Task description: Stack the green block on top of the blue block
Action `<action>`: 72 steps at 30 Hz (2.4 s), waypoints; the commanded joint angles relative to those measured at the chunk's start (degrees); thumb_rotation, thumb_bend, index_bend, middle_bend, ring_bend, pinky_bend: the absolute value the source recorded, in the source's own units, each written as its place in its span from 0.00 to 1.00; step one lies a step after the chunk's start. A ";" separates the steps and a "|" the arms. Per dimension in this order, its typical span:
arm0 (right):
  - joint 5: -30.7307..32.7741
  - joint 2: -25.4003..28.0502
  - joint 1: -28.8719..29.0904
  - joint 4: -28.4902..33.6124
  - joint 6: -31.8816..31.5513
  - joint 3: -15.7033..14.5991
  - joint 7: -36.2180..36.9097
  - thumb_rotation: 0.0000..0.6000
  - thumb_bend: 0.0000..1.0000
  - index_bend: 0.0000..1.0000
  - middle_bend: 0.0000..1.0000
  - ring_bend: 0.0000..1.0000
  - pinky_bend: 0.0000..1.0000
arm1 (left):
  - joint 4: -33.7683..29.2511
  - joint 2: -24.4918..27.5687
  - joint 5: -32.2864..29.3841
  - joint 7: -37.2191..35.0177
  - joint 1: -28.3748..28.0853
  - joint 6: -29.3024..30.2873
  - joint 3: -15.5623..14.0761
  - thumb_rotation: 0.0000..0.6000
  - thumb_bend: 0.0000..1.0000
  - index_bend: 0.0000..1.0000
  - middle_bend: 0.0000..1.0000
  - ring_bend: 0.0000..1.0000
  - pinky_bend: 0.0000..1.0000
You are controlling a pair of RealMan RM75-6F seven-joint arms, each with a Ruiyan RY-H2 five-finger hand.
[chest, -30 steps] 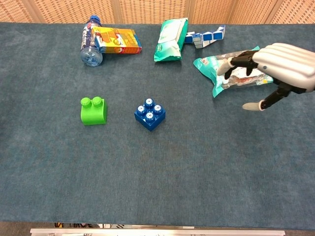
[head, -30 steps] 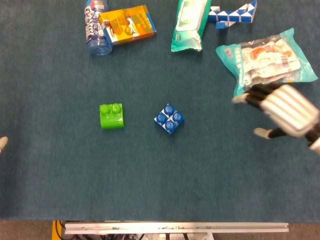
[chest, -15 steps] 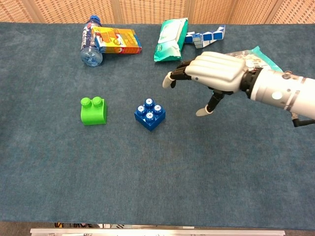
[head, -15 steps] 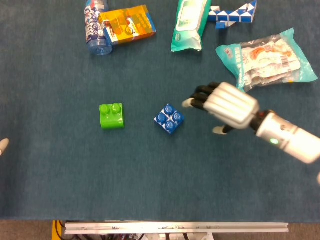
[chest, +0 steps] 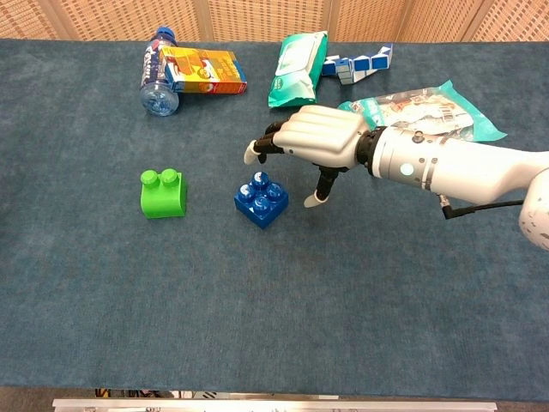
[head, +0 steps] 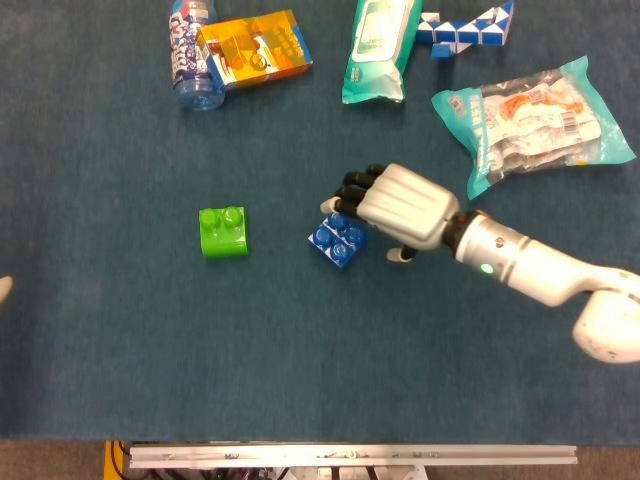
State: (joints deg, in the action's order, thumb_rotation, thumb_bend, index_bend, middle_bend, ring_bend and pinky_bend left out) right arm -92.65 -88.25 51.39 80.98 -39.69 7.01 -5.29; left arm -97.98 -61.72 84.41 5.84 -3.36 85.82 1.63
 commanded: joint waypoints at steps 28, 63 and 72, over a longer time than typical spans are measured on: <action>4.95 -11.16 8.60 -12.63 4.59 -1.03 0.45 1.00 0.19 0.41 0.41 0.26 0.30 | 1.82 0.22 -0.22 -2.76 0.85 0.80 0.31 1.00 0.15 0.08 0.09 0.10 0.10; 19.30 -14.51 16.68 -16.37 11.11 4.90 -6.87 1.00 0.29 0.12 0.24 0.17 0.27 | 1.73 1.01 0.67 -3.56 1.33 1.28 0.15 1.00 0.15 0.08 0.09 0.10 0.10; 20.26 -9.51 15.57 -9.49 9.17 4.16 -8.00 1.00 0.29 0.12 0.24 0.16 0.26 | 1.34 1.09 1.08 -3.31 1.19 0.99 -0.05 1.00 0.15 0.08 0.09 0.10 0.10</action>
State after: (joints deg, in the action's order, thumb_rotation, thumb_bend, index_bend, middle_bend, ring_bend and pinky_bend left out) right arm -72.68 -98.22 67.21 70.77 -30.18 11.31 -13.16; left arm -96.64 -60.63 85.51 2.52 -2.17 86.84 1.59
